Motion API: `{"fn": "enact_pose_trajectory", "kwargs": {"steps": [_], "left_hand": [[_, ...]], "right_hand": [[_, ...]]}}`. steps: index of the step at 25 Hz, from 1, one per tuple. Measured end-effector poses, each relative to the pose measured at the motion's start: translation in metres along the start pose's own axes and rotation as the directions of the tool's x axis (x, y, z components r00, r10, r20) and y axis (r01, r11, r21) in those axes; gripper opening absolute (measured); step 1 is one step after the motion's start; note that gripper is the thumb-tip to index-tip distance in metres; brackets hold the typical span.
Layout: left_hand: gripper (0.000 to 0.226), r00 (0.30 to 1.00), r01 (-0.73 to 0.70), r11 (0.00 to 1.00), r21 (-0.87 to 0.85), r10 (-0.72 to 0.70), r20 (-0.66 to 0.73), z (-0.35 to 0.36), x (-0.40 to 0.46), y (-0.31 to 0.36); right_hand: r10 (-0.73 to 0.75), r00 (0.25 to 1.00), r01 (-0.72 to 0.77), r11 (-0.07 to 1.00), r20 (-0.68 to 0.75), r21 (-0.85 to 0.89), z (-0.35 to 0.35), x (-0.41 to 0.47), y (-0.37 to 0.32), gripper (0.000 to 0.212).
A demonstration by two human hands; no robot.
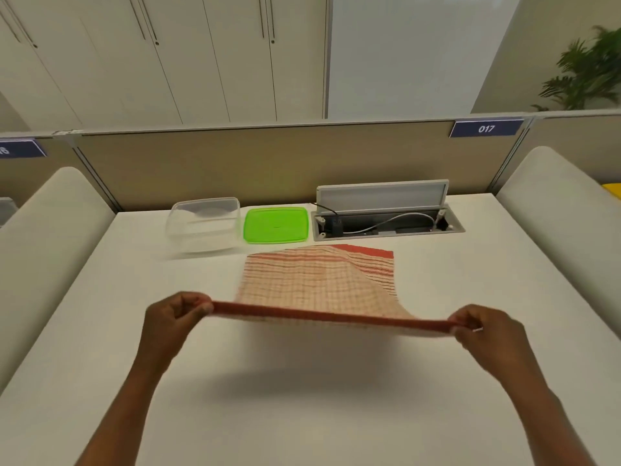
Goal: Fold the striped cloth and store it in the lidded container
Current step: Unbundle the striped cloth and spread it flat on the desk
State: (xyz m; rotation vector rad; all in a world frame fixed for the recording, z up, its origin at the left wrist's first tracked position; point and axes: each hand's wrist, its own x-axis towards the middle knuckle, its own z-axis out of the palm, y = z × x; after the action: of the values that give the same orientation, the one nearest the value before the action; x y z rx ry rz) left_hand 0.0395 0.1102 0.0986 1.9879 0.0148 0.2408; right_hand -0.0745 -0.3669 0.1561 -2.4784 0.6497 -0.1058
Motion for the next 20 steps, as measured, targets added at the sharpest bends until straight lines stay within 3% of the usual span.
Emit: {"fn": "enact_pose_trajectory", "kwargs": {"steps": [3, 7, 14, 20], "left_hand": [[0.021, 0.993, 0.066, 0.998, 0.017, -0.067, 0.092, 0.004, -0.011, -0.021], [0.019, 0.988, 0.106, 0.993, 0.058, -0.112, 0.106, 0.012, 0.002, -0.033], [0.01, 0.982, 0.133, 0.968, 0.213, -0.158, 0.105, 0.056, 0.069, -0.037], [0.005, 0.985, 0.135, 0.945, 0.297, -0.161, 0.065, 0.103, 0.13, -0.042]], "right_hand": [[0.05, 0.995, -0.048, 0.998, 0.084, -0.027, 0.015, -0.004, 0.017, 0.024], [0.058, 0.99, -0.049, 0.996, 0.129, -0.072, 0.029, 0.019, 0.012, 0.017], [0.176, 0.984, -0.177, 0.984, -0.03, -0.01, 0.075, 0.111, -0.009, 0.005], [0.171, 0.98, -0.179, 0.981, -0.1, -0.074, 0.118, 0.172, -0.008, 0.006]]}}
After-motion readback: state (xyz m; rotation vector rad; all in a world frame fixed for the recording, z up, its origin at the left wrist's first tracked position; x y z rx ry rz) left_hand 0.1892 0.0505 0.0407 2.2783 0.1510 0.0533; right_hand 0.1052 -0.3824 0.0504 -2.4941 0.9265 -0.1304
